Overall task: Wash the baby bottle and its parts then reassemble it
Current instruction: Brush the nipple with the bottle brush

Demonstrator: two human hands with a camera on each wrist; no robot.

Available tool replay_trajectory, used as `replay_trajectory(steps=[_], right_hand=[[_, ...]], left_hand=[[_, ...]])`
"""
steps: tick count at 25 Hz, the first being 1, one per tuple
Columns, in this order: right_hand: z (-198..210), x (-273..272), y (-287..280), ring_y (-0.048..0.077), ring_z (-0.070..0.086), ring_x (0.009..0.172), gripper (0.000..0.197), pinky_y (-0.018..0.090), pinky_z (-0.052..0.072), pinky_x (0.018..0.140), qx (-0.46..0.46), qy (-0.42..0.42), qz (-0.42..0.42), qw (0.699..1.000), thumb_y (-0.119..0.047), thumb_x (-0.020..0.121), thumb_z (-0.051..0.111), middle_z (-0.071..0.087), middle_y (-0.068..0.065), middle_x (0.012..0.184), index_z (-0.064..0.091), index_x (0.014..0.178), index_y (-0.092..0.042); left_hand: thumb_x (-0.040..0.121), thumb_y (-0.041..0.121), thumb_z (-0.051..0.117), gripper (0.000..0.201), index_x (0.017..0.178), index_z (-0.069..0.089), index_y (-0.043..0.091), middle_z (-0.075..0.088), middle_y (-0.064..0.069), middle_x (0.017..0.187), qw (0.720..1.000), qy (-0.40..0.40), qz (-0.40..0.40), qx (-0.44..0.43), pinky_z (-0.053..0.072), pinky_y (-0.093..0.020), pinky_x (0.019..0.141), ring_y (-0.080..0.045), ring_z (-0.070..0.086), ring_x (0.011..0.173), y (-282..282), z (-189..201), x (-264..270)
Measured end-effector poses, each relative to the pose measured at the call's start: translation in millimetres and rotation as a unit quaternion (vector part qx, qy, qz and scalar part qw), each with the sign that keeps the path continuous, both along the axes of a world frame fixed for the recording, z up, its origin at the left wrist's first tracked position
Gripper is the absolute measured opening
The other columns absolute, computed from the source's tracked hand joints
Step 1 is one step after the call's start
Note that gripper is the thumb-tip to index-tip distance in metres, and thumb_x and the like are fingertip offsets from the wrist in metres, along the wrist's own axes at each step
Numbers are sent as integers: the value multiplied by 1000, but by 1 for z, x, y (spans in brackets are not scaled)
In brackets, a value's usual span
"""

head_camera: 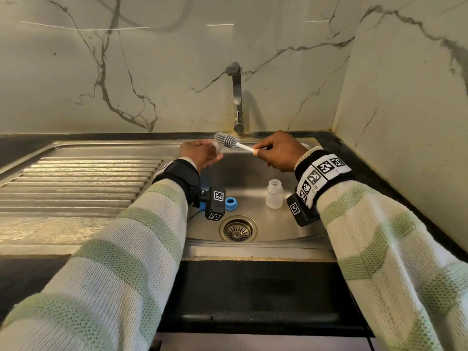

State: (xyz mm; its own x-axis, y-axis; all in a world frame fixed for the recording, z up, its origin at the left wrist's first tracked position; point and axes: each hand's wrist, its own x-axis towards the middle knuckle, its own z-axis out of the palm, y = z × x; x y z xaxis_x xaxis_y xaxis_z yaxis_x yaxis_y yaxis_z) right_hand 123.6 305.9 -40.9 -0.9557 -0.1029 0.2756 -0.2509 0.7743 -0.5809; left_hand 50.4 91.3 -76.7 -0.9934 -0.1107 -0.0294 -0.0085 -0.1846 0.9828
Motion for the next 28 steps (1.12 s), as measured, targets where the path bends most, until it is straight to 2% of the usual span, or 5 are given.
replay_trajectory(steps=[7,12,18,23,28], right_hand=[[0,-1,-1,7,55,58,25,14,41,51,13,5,-8,1000,-24,94,62,61,-9,66,73,114,-14],[0,0,0,6,53,57,25,12,40,47,5,2,-9,1000,-23,94,62,60,-8,66,73,114,-15],[-1,1,-3,8,55,59,25,17,41,51,-5,-3,-10,1000,-25,94,62,62,-7,68,72,115,-16],[-2,2,-1,9,55,58,25,17,41,49,-17,-16,-13,1000,-25,94,62,63,-3,69,72,115,-15],[-1,2,-5,11,55,59,25,18,42,50,-18,-18,-5,1000,-25,94,62,63,-3,70,72,115,-16]], left_hand=[[86,-9,65,16,90,67,6,70,-15,97,1000,27,-5,-3,60,-25,65,-30,70,90,1,-1,0],[84,-2,70,10,89,70,7,73,-18,95,997,16,40,-62,61,-29,67,-18,67,68,-1,-4,-6],[85,-8,67,13,87,68,5,72,-15,94,999,37,15,-6,61,-30,72,-27,72,84,-1,-2,-3],[82,-3,70,13,94,71,2,72,-14,86,997,24,47,-60,58,-25,65,-19,68,67,0,-5,-6],[82,-9,70,18,87,69,8,72,-14,97,999,33,25,-17,61,-33,77,-25,72,88,-1,-3,-3]])
